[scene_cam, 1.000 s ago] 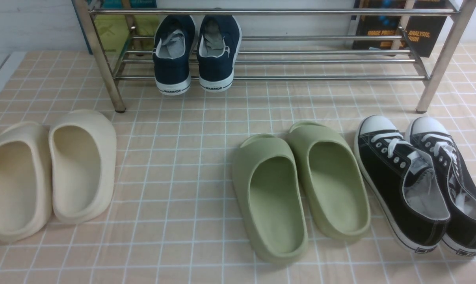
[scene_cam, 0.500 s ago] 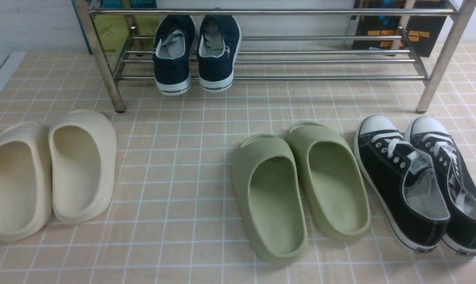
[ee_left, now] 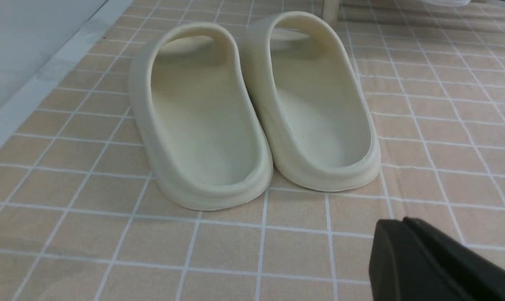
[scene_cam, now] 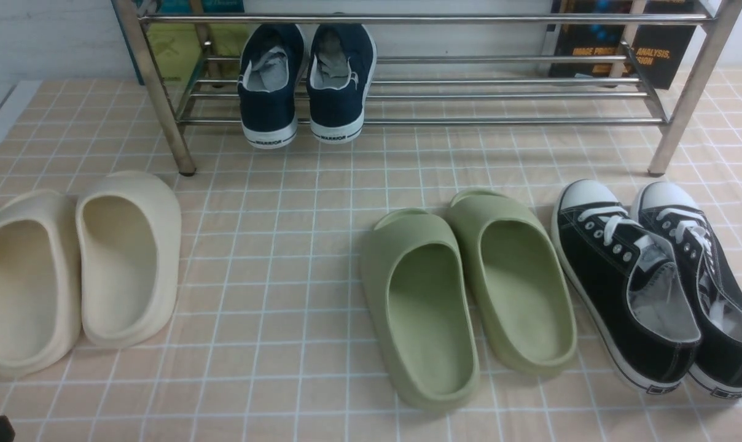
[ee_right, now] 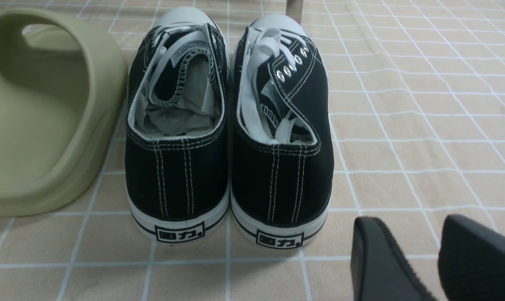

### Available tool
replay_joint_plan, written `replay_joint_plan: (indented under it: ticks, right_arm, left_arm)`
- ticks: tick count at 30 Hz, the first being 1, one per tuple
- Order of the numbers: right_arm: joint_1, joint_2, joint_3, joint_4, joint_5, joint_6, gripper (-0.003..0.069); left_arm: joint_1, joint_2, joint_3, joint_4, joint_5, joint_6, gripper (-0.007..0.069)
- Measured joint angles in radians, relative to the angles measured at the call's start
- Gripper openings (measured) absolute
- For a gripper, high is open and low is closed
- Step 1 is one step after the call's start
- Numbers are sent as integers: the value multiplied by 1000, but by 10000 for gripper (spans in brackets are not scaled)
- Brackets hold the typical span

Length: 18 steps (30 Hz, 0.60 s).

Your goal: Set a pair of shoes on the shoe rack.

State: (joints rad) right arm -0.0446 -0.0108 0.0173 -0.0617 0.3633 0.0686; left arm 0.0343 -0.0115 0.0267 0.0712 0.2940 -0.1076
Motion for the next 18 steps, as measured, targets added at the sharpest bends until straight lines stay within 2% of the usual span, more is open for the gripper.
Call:
replay_joint_plan:
  ticks: [7, 18]
  right_arm:
    - [0, 0, 0, 0, 0, 0, 239]
    - [0, 0, 0, 0, 0, 0, 239]
  left_arm:
    - [0, 0, 0, 12, 58, -13, 26]
    - [0, 0, -1, 15, 65, -12, 29]
